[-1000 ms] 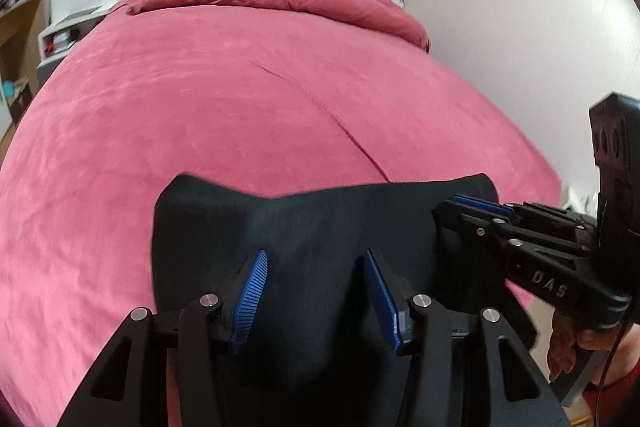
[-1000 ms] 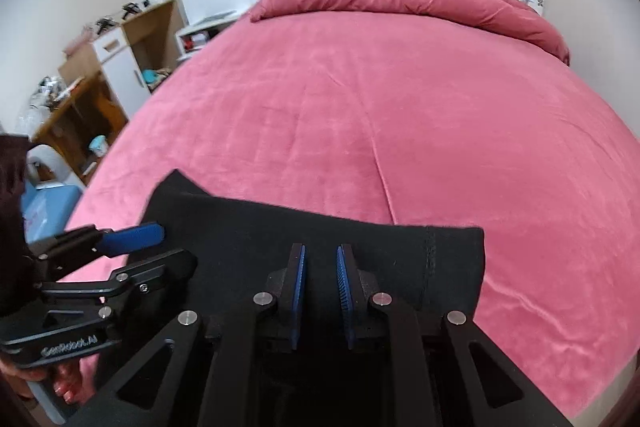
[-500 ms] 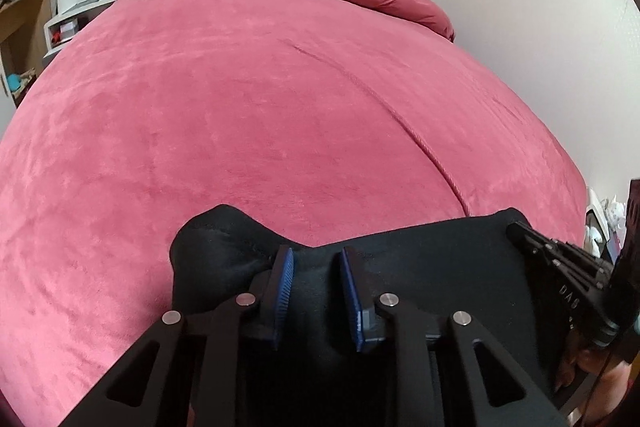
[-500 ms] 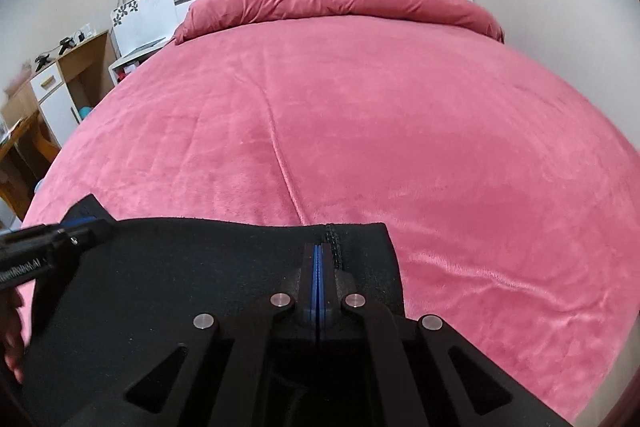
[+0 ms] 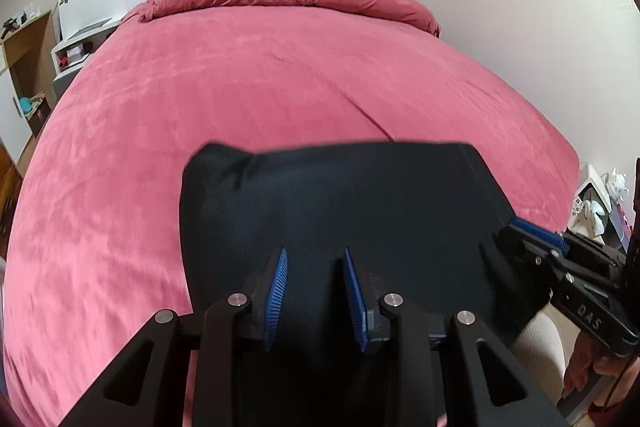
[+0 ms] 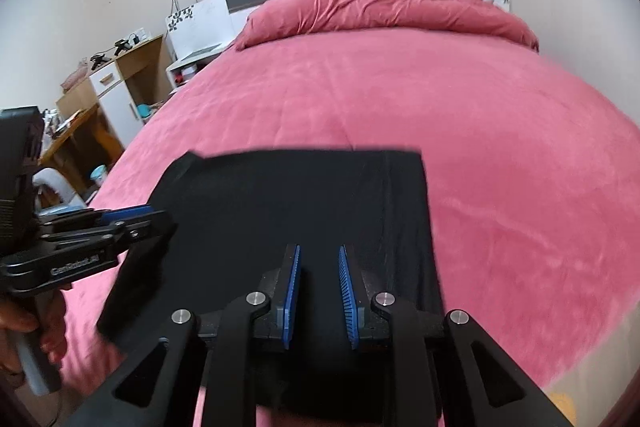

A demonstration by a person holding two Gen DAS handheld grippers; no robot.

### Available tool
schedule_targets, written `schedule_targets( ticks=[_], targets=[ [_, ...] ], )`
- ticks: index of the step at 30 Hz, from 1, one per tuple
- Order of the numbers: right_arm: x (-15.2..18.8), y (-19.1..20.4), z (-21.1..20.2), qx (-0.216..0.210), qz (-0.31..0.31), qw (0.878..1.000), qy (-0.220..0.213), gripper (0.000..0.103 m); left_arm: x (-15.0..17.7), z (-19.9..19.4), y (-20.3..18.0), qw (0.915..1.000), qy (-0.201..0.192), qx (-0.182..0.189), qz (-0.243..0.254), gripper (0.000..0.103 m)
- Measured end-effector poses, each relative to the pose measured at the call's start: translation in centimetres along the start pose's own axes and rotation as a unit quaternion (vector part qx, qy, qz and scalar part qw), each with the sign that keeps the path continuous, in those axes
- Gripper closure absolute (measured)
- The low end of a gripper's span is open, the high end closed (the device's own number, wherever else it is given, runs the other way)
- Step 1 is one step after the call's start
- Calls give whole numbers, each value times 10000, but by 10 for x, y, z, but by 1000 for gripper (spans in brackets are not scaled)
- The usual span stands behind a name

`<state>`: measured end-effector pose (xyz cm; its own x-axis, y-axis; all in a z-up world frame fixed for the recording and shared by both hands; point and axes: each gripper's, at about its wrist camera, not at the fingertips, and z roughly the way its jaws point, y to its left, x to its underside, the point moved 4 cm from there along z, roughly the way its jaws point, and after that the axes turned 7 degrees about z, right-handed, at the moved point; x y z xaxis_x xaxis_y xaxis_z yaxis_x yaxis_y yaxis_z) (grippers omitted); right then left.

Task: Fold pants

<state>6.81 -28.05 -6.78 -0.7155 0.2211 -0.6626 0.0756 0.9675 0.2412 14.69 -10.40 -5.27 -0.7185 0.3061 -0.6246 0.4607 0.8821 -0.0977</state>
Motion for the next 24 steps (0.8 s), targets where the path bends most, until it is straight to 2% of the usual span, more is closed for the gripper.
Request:
schedule_targets(
  ticks=[4,8,15,18,20,21,22,23,24],
  targets=[
    [22,-3,-6,-72,36,9995,309,83,16,-8,-7,10000,12,-62,9,73],
    [39,-14,-6,247,-34,9986,458,83,31,-10,-11,9999,93,-73,3,71],
    [47,-40,-7,-72,629,9968,492,88,56,-21,-19,9998,54,-104,188,70],
    [44,-36,-9,-118,525,9971,547,85,70,-33,-16,9996,-7,23,271,69],
    [41,-34,-11,-153,436,9973,565,83,78,-45,-8,9995,-75,244,196,68],
    [40,-32,-16,-182,428,9975,535,76,80,-49,-2,9993,-99,332,126,66],
    [37,-32,-18,-201,448,9976,489,59,83,-53,6,9991,-119,403,23,66],
    [33,-35,-22,-222,491,9977,417,49,84,-56,15,9990,-130,417,-100,66],
    [29,-39,-28,-241,545,9977,322,35,84,-59,28,9988,-146,363,-280,65]
  ],
)
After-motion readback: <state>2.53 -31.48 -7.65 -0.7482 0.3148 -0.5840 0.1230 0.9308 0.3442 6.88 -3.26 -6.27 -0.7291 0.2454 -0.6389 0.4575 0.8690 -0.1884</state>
